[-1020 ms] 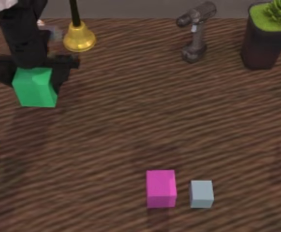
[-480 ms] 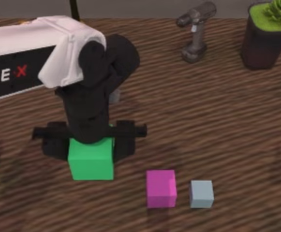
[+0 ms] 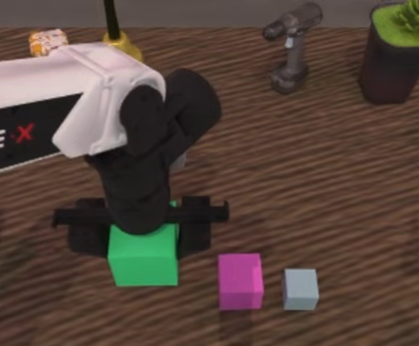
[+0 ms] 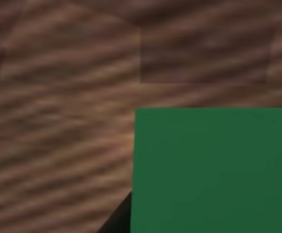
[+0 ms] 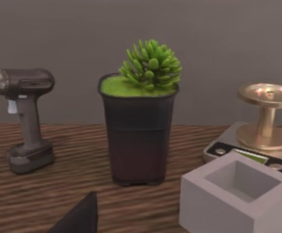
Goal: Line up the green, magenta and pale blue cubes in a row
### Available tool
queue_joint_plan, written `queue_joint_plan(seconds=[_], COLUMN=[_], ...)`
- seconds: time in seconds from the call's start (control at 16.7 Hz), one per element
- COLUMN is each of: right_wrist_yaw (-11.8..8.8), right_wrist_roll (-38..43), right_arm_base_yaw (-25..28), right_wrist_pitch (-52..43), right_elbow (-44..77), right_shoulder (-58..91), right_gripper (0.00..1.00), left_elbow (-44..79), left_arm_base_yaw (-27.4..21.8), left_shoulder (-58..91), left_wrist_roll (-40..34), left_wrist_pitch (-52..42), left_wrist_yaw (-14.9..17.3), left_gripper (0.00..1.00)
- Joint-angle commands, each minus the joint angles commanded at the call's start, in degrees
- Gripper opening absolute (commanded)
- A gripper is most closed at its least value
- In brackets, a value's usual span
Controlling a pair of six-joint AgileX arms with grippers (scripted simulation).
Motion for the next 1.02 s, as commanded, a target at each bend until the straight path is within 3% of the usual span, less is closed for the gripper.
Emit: queue_joint_plan(seconds=[0.48,0.78,1.02], right_wrist_yaw=[0.00,0.00,0.00], right_wrist_roll=[0.00,0.00,0.00], right_arm_base_yaw=[0.00,0.00,0.00], right_wrist_pitch=[0.00,0.00,0.00], right_elbow=[0.00,0.00,0.00], right_shoulder=[0.00,0.00,0.00], right_gripper=[1.00,1.00,1.00], left_elbow=[-9.41,-10.26,-10.26], left_arm_base_yaw=[-0.09,-0.12,-0.12], left_shoulder=[4.74,5.24,5.24], left_wrist_roll=[0.11,0.08,0.08], left_wrist_pitch=[14.62,15.79,15.79], left_wrist_yaw=[0.04,0.01,0.01], left_gripper=[0.00,0.00,0.30])
